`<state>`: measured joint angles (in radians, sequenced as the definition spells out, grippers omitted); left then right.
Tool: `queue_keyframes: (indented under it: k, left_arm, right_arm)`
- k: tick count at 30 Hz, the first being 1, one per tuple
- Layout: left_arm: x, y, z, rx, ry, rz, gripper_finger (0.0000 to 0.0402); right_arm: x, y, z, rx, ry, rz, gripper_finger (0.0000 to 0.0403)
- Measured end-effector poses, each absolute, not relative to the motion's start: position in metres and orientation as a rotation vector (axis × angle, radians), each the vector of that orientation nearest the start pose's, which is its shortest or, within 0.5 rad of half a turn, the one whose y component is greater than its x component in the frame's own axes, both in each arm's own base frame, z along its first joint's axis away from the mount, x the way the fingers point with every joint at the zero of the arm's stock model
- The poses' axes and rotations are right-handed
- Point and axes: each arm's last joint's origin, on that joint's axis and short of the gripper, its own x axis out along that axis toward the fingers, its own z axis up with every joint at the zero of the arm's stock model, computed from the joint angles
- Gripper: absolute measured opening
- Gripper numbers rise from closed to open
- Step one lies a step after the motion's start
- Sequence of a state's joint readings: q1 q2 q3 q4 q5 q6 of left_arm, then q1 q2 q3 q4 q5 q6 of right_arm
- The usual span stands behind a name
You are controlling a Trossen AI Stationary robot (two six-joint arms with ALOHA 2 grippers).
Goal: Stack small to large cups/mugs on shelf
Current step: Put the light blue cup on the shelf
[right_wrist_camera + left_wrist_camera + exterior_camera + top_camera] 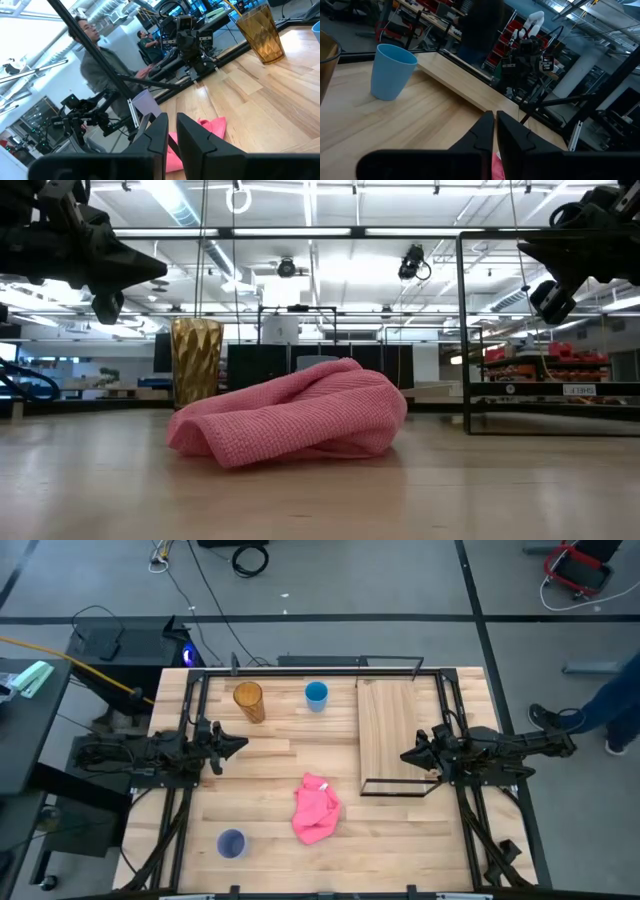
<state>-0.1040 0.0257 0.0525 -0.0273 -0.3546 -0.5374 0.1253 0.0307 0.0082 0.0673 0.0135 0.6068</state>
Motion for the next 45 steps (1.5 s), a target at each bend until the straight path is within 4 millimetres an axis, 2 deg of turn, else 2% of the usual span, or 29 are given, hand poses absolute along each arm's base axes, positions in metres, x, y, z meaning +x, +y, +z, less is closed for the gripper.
queue_keyframes:
  k: [45]
  left_arm:
    - [0.0948,0.0003,0.1768,-0.528,-0.067,0.247,0.0036]
  right_arm:
    - [0.0983,0.0120,0.1704,0.609,-0.009,0.122,0.0046]
